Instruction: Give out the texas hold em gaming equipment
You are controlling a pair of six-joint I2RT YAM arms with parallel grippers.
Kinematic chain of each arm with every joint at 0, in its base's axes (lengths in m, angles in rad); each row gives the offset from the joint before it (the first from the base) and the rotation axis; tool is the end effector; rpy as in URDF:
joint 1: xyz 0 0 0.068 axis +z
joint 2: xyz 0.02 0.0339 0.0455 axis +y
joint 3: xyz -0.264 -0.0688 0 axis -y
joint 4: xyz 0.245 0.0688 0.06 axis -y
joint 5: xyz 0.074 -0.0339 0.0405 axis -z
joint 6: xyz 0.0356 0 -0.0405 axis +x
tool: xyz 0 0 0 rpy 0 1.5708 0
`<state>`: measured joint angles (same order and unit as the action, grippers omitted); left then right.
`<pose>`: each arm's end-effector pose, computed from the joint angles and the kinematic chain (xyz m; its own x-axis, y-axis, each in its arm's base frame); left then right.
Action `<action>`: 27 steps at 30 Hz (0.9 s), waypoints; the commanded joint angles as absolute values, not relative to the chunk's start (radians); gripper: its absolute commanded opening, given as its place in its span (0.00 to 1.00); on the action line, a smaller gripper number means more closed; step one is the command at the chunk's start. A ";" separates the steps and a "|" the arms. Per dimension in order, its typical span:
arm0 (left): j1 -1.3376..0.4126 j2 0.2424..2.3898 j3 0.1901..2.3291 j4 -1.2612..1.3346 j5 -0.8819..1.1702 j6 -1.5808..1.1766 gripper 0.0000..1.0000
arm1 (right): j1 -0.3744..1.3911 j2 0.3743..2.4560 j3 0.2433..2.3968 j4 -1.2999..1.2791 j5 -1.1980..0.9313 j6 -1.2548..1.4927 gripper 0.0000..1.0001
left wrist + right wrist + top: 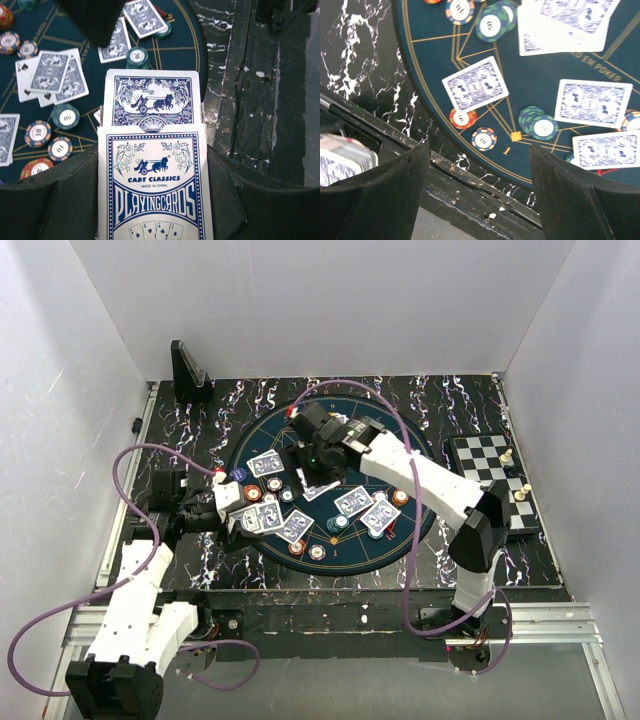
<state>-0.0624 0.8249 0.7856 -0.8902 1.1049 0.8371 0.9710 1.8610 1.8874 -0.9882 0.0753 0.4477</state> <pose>0.1396 -0.0406 0.2856 -0.1185 0.3417 -0.9323 0.9699 0.2408 -0.0351 0.2289 0.3299 0.3431 -0.7632 -0.3513 -0.5424 -0.5197 0.8325 0.1920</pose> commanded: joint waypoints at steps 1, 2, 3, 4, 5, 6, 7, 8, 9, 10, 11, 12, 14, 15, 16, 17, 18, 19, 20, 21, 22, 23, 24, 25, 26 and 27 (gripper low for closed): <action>-0.002 0.886 0.741 -0.891 1.154 1.056 0.00 | 0.891 1.731 1.812 -0.945 0.098 0.457 0.86; 0.043 0.925 0.739 -0.922 1.158 1.130 0.00 | 0.875 1.711 1.787 -0.933 0.092 0.460 0.86; 0.060 0.964 0.742 -0.952 1.158 1.197 0.00 | 0.862 1.697 1.760 -0.924 0.084 0.459 0.86; 0.077 1.007 0.753 -0.998 1.161 1.279 0.00 | 0.850 1.683 1.735 -0.914 0.078 0.460 0.86; 0.093 1.047 0.764 -1.035 1.169 1.346 0.00 | 0.838 1.674 1.717 -0.908 0.074 0.463 0.86; 0.112 1.095 0.775 -1.079 1.172 1.426 0.00 | 0.828 1.664 1.698 -0.904 0.069 0.465 0.86; 0.121 1.141 0.782 -1.130 1.169 1.498 0.00 | 0.821 1.658 1.684 -0.899 0.064 0.468 0.86; 0.129 1.175 0.788 -1.158 1.164 1.558 0.00 | 0.816 1.655 1.674 -0.897 0.061 0.468 0.86; 0.138 1.210 0.792 -1.182 1.161 1.624 0.00 | 0.812 1.652 1.664 -0.897 0.064 0.468 0.86; 0.149 1.235 0.790 -1.195 1.155 1.675 0.00 | 0.808 1.648 1.657 -0.897 0.063 0.469 0.86; 0.155 1.262 0.788 -1.203 1.147 1.733 0.00 | 0.804 1.644 1.651 -0.896 0.060 0.469 0.86; 0.158 1.281 0.792 -1.206 1.143 1.768 0.00 | 0.799 1.641 1.646 -0.893 0.058 0.471 0.86; 0.158 1.305 0.804 -1.169 1.154 1.772 0.00 | 0.792 1.637 1.631 -0.888 0.057 0.474 0.86; 0.158 1.313 0.807 -1.146 1.155 1.772 0.00 | 0.788 1.632 1.626 -0.885 0.057 0.476 0.86; 0.160 1.319 0.810 -1.131 1.147 1.775 0.00 | 0.785 1.632 1.620 -0.885 0.052 0.476 0.86; 0.160 1.330 0.818 -1.132 1.144 1.796 0.00 | 0.782 1.631 1.617 -0.882 0.051 0.476 0.86; 0.160 1.345 0.830 -1.138 1.140 1.805 0.00 | 0.778 1.629 1.612 -0.884 0.049 0.477 0.86; 0.158 1.367 0.844 -1.163 1.138 1.831 0.00 | 0.778 1.626 1.608 -0.881 0.048 0.479 0.86; 0.160 1.383 0.859 -1.186 1.137 1.859 0.00 | 0.775 1.623 1.603 -0.879 0.045 0.482 0.86; 0.160 1.402 0.871 -1.206 1.138 1.882 0.00 | 0.773 1.621 1.600 -0.879 0.043 0.483 0.86; 0.158 1.414 0.883 -1.218 1.140 1.887 0.00 | 0.770 1.617 1.598 -0.877 0.041 0.486 0.86; 0.158 1.425 0.890 -1.227 1.143 1.900 0.00 | 0.767 1.612 1.595 -0.879 0.041 0.488 0.86; 0.158 1.433 0.891 -1.244 1.141 1.928 0.00 | 0.765 1.608 1.595 -0.876 0.043 0.488 0.86; 0.158 1.433 0.891 -1.267 1.135 1.962 0.03 | 0.764 1.603 1.592 -0.876 0.044 0.489 0.86; 0.160 1.436 0.890 -1.285 1.134 1.989 0.21 | 0.761 1.598 1.591 -0.876 0.043 0.492 0.86; 0.160 1.433 0.888 -1.298 1.131 2.003 0.29 | 0.759 1.595 1.591 -0.874 0.043 0.494 0.86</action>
<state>0.1543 1.4425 0.8642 -1.2083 1.1069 1.8591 0.7700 1.6604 1.6009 -0.9043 0.0483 0.4759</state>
